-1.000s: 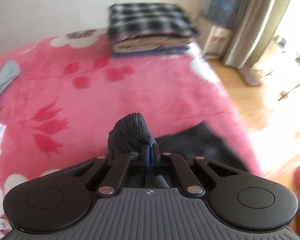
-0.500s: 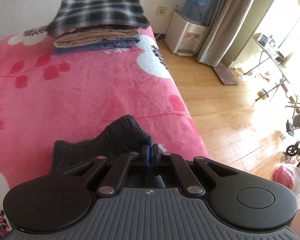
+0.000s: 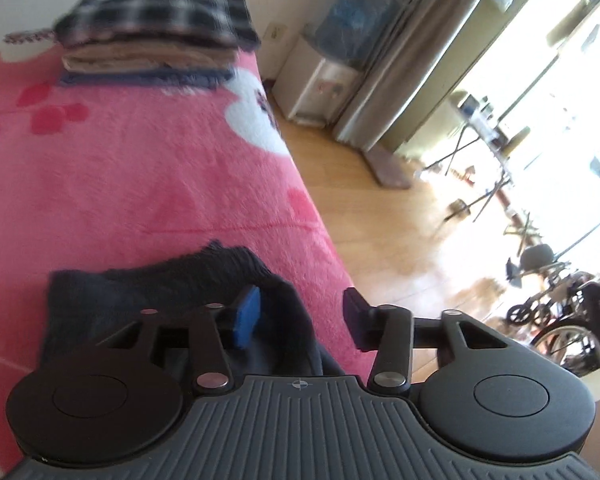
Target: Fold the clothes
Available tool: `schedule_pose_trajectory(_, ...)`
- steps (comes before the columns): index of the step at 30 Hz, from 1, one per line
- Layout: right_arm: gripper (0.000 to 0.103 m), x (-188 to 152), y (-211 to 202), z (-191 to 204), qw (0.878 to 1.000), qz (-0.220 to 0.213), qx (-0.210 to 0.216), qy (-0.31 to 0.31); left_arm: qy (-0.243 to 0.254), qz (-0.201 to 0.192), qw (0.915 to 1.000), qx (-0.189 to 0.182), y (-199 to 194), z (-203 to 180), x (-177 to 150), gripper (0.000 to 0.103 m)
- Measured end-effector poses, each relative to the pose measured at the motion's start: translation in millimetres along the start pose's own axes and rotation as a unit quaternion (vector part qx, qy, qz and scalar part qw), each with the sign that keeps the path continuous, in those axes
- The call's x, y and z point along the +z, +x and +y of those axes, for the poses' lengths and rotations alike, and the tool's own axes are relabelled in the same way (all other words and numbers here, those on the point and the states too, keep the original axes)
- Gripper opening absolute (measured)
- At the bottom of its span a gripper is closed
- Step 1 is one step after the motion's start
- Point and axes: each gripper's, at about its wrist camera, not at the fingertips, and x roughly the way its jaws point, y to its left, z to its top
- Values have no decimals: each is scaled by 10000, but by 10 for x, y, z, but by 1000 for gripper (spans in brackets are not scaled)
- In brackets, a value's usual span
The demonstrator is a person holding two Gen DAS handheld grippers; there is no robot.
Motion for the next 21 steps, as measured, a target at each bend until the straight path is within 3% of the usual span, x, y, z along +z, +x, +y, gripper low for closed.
schedule_pose_trajectory(3,0,0,-4,-34,9999,-32,-36,119,49,-221,9997,-106,-459,81,-54,52)
schedule_pose_trajectory(11,1,-30,-79,51,9991,97,-263,307,500,-49,9982,335,-1378,378,-842,62)
schedule_pose_trajectory(15,2,-15,-107,508,9977,274,-236,-572,384,232,9984,345,-1485,604,-1405,64)
schedule_pose_trajectory(18,9,-6,173,909,9867,760,-247,-1413,250,373,9988,177,-1309,775,-1742,64)
schedule_pose_trajectory(20,30,-27,475,1167,9715,1152,-344,-2045,281,258,9993,32,-1217,826,-1879,64)
schedule_pose_trajectory(21,35,-66,650,1263,9618,1287,-462,-2373,276,170,9994,-97,-1179,852,-1926,64)
